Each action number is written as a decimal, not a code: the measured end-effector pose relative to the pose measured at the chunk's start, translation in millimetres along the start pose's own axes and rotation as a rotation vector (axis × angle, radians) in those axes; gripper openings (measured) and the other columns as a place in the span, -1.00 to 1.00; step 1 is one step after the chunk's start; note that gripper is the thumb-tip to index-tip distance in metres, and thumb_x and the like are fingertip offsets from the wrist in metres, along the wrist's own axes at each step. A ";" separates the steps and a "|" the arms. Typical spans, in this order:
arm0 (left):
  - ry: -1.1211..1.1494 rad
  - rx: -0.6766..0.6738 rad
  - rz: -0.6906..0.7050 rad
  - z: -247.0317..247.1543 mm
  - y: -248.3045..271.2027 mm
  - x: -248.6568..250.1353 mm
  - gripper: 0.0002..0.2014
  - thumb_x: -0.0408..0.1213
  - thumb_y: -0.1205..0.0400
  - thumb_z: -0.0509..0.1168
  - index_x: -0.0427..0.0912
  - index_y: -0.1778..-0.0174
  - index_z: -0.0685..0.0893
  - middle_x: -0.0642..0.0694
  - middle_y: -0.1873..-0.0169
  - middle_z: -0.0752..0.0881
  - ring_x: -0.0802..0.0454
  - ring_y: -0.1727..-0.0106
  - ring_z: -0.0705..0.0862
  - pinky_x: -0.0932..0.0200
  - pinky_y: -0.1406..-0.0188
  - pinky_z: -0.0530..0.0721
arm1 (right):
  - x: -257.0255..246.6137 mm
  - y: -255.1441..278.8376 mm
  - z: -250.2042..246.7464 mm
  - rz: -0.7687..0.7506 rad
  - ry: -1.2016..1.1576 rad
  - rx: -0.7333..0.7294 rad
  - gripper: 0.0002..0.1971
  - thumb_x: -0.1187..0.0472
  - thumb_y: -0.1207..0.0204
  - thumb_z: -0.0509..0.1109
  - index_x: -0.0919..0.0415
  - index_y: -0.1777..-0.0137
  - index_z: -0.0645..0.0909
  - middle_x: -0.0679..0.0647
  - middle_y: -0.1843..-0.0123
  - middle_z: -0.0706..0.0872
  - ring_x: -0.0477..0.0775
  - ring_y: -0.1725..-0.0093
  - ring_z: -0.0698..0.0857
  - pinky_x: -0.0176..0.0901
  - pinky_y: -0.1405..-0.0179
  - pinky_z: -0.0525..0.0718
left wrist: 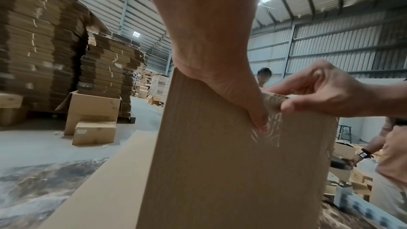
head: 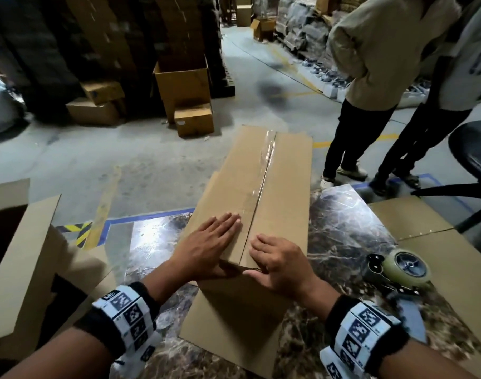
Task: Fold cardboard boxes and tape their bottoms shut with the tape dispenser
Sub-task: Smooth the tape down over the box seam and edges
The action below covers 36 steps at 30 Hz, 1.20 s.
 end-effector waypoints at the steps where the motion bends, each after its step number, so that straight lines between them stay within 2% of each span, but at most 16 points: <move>1: 0.008 0.002 -0.002 0.7 0.6 0.3 0.14 0.52 -0.40 0.15 -0.28 -0.71 0.14 -0.21 -0.70 0.17 -0.13 -0.71 0.12 -0.12 -0.66 0.17 | 0.7 1.1 -6.0 -0.008 -0.070 0.069 -0.58 -0.21 -0.45 0.46 0.16 0.02 0.81 0.07 -0.09 0.84 0.11 -0.13 0.80 -0.02 -0.04 0.78; 3: 0.021 -0.005 -0.014 1.0 0.5 0.9 0.14 0.55 -0.43 0.09 -0.27 -0.72 0.12 -0.21 -0.70 0.14 -0.14 -0.72 0.09 -0.13 -0.67 0.13 | 8.7 1.7 -9.2 0.077 -0.141 0.123 -0.57 -0.21 -0.56 0.32 0.15 0.02 0.80 0.07 -0.08 0.83 0.11 -0.13 0.78 0.06 -0.15 0.73; 4: 0.025 -0.008 -0.032 -0.9 0.7 0.7 0.12 0.57 -0.45 0.04 -0.25 -0.72 0.13 -0.20 -0.70 0.14 -0.14 -0.72 0.08 -0.15 -0.67 0.11 | 18.5 -0.7 -7.0 0.203 -0.137 0.097 -0.46 -0.27 -0.58 0.20 0.15 -0.17 0.76 0.10 -0.22 0.79 0.14 -0.27 0.73 0.18 -0.32 0.64; 6: 0.056 -0.020 -0.087 -4.6 2.1 -0.3 0.07 0.60 -0.50 -0.15 -0.17 -0.74 0.10 -0.13 -0.72 0.05 -0.15 -0.73 -0.03 -0.21 -0.68 0.00 | 40.3 0.0 8.8 0.504 -0.074 -0.111 -0.16 -0.40 -0.53 -0.15 0.10 -0.67 0.31 0.13 -0.66 0.38 0.19 -0.67 0.32 0.31 -0.63 0.22; 8: 0.136 -0.058 -0.148 -5.0 3.1 -4.6 0.00 0.57 -0.51 -0.41 -0.02 -0.75 0.00 -0.03 -0.73 -0.08 -0.11 -0.74 -0.17 -0.23 -0.69 -0.14 | 49.8 4.7 24.0 0.628 -0.020 -0.312 -0.08 -0.42 -0.41 -0.40 0.00 -0.75 -0.08 0.13 -0.77 -0.04 0.19 -0.75 -0.09 0.28 -0.70 -0.08; 10: 0.172 -0.070 -0.191 -10.1 1.6 -7.4 -0.05 0.50 -0.51 -0.54 0.07 -0.74 0.08 0.00 -0.73 0.02 -0.11 -0.74 -0.03 -0.23 -0.66 0.00 | 48.3 4.0 25.1 0.612 0.000 -0.360 -0.07 -0.42 -0.36 -0.47 -0.08 -0.74 -0.07 0.16 -0.78 -0.10 0.20 -0.75 -0.16 0.28 -0.69 -0.14; 13: 0.145 -0.001 -0.200 -29.3 -7.7 -10.4 -0.19 0.37 -0.63 -0.36 0.00 -0.64 0.35 -0.05 -0.50 0.49 -0.11 -0.43 0.47 -0.11 -0.29 0.42 | 42.6 8.8 16.7 0.569 0.027 -0.386 -0.09 -0.46 -0.36 -0.37 -0.17 -0.70 0.14 0.15 -0.76 0.10 0.19 -0.73 0.04 0.27 -0.65 0.01; 16: 0.205 -0.051 -0.185 -42.3 -29.9 -18.6 -0.45 0.13 -0.74 -0.08 -0.04 -0.57 0.43 -0.08 -0.28 0.58 -0.08 -0.21 0.55 -0.01 -0.13 0.52 | 34.3 10.3 -0.8 0.498 0.059 -0.409 -0.20 -0.49 -0.38 -0.19 -0.16 -0.54 0.38 0.07 -0.58 0.39 0.17 -0.55 0.33 0.21 -0.48 0.32; 19: 0.225 -0.036 -0.189 -46.4 -53.7 -24.5 -0.56 0.05 -0.74 0.09 -0.08 -0.47 0.53 -0.12 -0.28 0.57 -0.06 -0.21 0.53 0.00 -0.18 0.58 | 38.7 5.4 -18.6 0.478 0.039 -0.422 -0.35 -0.43 -0.49 -0.03 -0.03 -0.30 0.57 0.01 -0.29 0.54 0.06 -0.29 0.48 0.00 -0.24 0.52; 21: 0.224 -0.050 -0.204 -36.1 -68.0 -30.5 -0.39 0.16 -0.71 0.09 -0.10 -0.63 0.33 -0.15 -0.53 0.42 -0.10 -0.48 0.41 -0.04 -0.43 0.49 | 50.5 -2.6 -28.2 0.510 -0.045 -0.377 -0.53 -0.33 -0.58 0.15 0.00 -0.13 0.66 -0.04 -0.13 0.60 -0.01 -0.14 0.54 -0.10 -0.11 0.57; 23: 0.228 -0.114 -0.212 -23.1 -79.2 -34.9 -0.20 0.34 -0.68 -0.03 -0.08 -0.74 0.03 -0.11 -0.72 0.08 -0.11 -0.72 0.07 -0.10 -0.68 0.16 | 71.3 -12.3 -32.1 0.558 -0.130 -0.293 -0.61 -0.27 -0.58 0.25 -0.01 -0.10 0.69 -0.07 -0.06 0.63 -0.05 -0.10 0.57 -0.14 -0.08 0.60; 26: 0.207 -0.147 -0.183 -6.9 -82.1 -30.1 -0.06 0.49 -0.52 -0.43 -0.04 -0.74 -0.18 -0.02 -0.71 -0.23 -0.03 -0.73 -0.27 -0.06 -0.69 -0.26 | 105.3 -32.5 -21.1 0.574 -0.179 -0.244 -0.53 -0.28 -0.55 0.29 -0.04 -0.31 0.62 -0.03 -0.23 0.62 0.00 -0.26 0.56 -0.11 -0.23 0.58; 28: 0.211 -0.123 -0.193 -0.5 -77.3 -29.2 -0.05 0.50 -0.52 -0.48 -0.04 -0.74 -0.19 0.02 -0.68 -0.27 -0.02 -0.72 -0.31 -0.03 -0.66 -0.34 | 128.2 -50.3 -5.5 0.566 -0.172 -0.290 -0.37 -0.33 -0.50 0.32 -0.04 -0.50 0.47 0.04 -0.47 0.49 0.07 -0.44 0.48 -0.01 -0.43 0.51; 31: 0.174 -0.069 -0.214 -1.6 -73.5 -31.8 -0.14 0.47 -0.65 -0.19 -0.09 -0.72 0.18 -0.07 -0.69 0.15 -0.10 -0.71 0.17 -0.04 -0.64 -0.01 | 157.6 -82.6 17.5 0.509 -0.116 -0.421 -0.07 -0.53 -0.39 0.24 -0.03 -0.66 0.21 0.15 -0.71 0.16 0.20 -0.69 0.18 0.14 -0.66 0.23; 33: 0.162 -0.088 -0.202 -4.2 -78.1 -29.6 -0.18 0.45 -0.64 -0.06 -0.11 -0.58 0.48 -0.11 -0.52 0.54 -0.14 -0.48 0.57 -0.08 -0.51 0.31 | 175.5 -104.8 32.4 0.471 -0.096 -0.483 0.21 -0.75 -0.12 -0.06 -0.03 -0.71 0.05 0.18 -0.76 -0.01 0.21 -0.74 -0.02 0.23 -0.69 0.09; 36: 0.191 -0.113 -0.178 -7.3 -86.1 -31.6 -0.10 0.53 -0.57 -0.06 -0.16 -0.52 0.53 -0.13 -0.37 0.63 -0.14 -0.28 0.62 -0.11 -0.24 0.30 | 195.4 -127.7 50.5 0.437 -0.036 -0.543 0.30 -0.79 0.03 -0.23 -0.11 -0.73 -0.19 0.20 -0.77 -0.21 0.23 -0.75 -0.19 0.36 -0.68 -0.09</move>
Point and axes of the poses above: each hand's wrist, its own y-axis away from the middle knuckle, its own z-axis out of the palm, x = y × z, the point moved 8 cm from there along -y, towards the middle knuckle
